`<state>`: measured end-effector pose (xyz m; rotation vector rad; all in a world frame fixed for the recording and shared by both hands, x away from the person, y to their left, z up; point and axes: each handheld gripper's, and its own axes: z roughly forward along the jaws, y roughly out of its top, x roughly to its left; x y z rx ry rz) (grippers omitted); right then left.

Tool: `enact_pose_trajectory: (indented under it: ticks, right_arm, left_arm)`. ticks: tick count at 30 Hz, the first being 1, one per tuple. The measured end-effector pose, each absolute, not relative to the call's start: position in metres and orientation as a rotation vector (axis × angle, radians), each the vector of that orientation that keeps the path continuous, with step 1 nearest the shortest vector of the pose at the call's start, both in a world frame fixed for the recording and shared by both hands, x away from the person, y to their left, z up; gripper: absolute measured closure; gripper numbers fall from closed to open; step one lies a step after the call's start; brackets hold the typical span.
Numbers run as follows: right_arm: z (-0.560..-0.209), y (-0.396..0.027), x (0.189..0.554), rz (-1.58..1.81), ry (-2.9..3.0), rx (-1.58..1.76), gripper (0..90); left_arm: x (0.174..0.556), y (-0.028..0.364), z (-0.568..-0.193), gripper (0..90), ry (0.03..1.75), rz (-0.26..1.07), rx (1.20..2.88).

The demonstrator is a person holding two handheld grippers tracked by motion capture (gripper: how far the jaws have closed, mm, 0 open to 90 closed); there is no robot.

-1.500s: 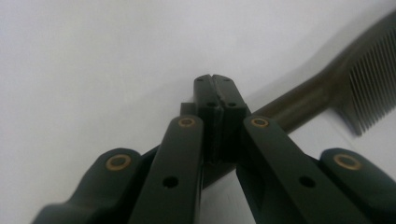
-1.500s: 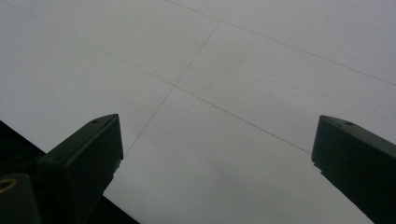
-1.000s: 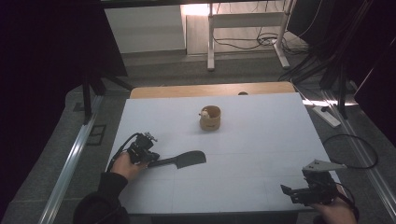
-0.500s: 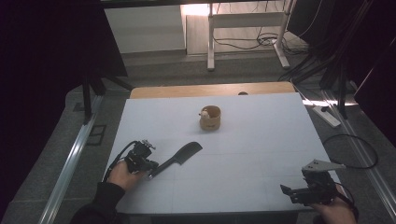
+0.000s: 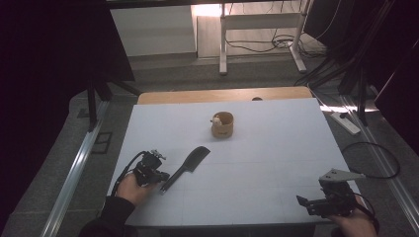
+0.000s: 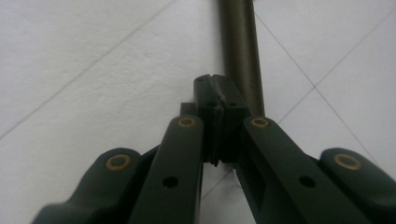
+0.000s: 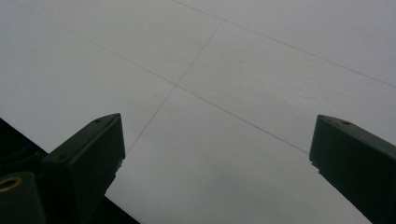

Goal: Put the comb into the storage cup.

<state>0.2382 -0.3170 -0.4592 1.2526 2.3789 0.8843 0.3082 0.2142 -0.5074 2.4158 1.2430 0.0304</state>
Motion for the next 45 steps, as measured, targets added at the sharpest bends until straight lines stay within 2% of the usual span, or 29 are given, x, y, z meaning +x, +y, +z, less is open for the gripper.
enact_pose_trajectory:
  ticks: [5, 17, 21, 24, 28, 45]
  right_arm:
    - [-0.459, -0.317, 0.238, 0.884, 2.382, 1.251, 3.8]
    - [-0.459, -0.317, 0.238, 0.885, 2.383, 1.248, 3.8]
    - [-0.459, -0.317, 0.238, 0.883, 2.383, 1.248, 3.8]
    - [-0.459, -0.317, 0.238, 0.883, 2.384, 1.246, 3.8]
    - [-0.459, -0.317, 0.238, 0.881, 2.387, 1.248, 3.8]
    - [-0.460, -0.316, 0.239, 0.872, 2.393, 1.247, 3.8]
  left_arm:
    - [0.302, 0.223, -0.497, 79.2, 1.259, 0.104, 2.334]
    - [0.289, 0.223, -0.486, 21.8, 1.241, 0.196, 2.233]
    - [0.287, 0.221, -0.485, 7.1, 1.235, 0.194, 2.228]
    - [0.287, 0.218, -0.484, 2.2, 1.207, 0.182, 2.243]
    - [0.288, 0.214, -0.484, 0.0, 1.194, 0.147, 2.244]
    - [0.294, 0.190, -0.483, 0.0, 1.194, 0.166, 2.317]
